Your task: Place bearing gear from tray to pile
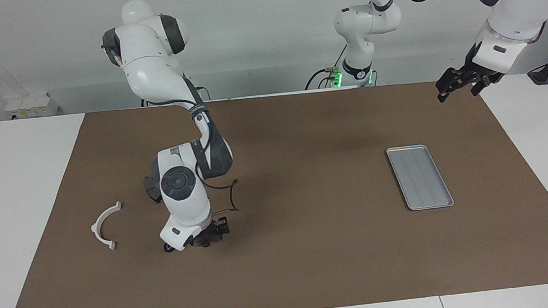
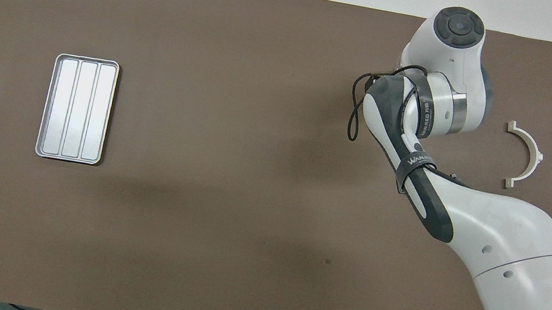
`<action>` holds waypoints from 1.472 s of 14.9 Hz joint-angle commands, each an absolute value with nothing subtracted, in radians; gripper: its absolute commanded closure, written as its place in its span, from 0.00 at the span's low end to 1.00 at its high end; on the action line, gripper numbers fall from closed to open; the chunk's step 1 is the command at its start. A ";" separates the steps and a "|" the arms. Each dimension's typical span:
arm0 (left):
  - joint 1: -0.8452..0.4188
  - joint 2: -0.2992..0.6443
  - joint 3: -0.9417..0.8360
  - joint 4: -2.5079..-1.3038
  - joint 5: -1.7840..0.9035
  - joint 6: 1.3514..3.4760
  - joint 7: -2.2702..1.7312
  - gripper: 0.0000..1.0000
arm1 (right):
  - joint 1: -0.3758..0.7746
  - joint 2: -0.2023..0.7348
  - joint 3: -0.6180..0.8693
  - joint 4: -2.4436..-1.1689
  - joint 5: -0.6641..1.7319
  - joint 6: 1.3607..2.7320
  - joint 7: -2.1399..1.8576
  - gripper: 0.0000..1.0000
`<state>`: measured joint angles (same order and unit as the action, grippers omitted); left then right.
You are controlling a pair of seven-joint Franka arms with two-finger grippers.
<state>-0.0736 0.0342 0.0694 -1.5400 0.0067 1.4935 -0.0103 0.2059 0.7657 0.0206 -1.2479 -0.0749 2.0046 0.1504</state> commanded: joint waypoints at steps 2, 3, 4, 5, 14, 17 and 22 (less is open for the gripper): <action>-0.074 0.017 0.031 -1.552 0.009 1.514 -0.002 0.00 | 0.170 0.687 0.032 -1.296 -0.077 2.003 0.143 0.00; -0.074 0.012 0.035 -1.555 0.009 1.505 -0.002 0.00 | 0.170 0.675 0.034 -1.296 -0.075 1.991 0.144 0.00; -0.074 0.000 0.043 -1.558 0.009 1.505 -0.002 0.00 | 0.161 0.664 0.034 -1.298 -0.075 1.987 0.143 0.00; -0.072 -0.005 0.049 -1.568 0.009 1.512 -0.002 0.00 | 0.149 0.655 0.034 -1.299 -0.075 1.982 0.141 0.00; -0.094 -0.014 0.054 -1.582 0.009 1.506 -0.011 0.00 | 0.061 0.413 0.032 -1.477 0.041 1.910 0.130 0.00; -0.087 -0.014 0.054 -1.582 0.009 1.506 -0.011 0.00 | 0.046 0.209 0.029 -1.621 0.049 1.866 0.077 0.00; -0.091 -0.014 0.054 -1.582 0.009 1.506 -0.009 0.00 | 0.048 -0.027 0.026 -1.640 0.051 1.594 0.083 0.00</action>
<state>-0.0777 0.0133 0.0442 -1.5510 0.0071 1.4976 -0.0105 0.0586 0.0806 0.0204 -1.5703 0.0229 1.6401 0.1058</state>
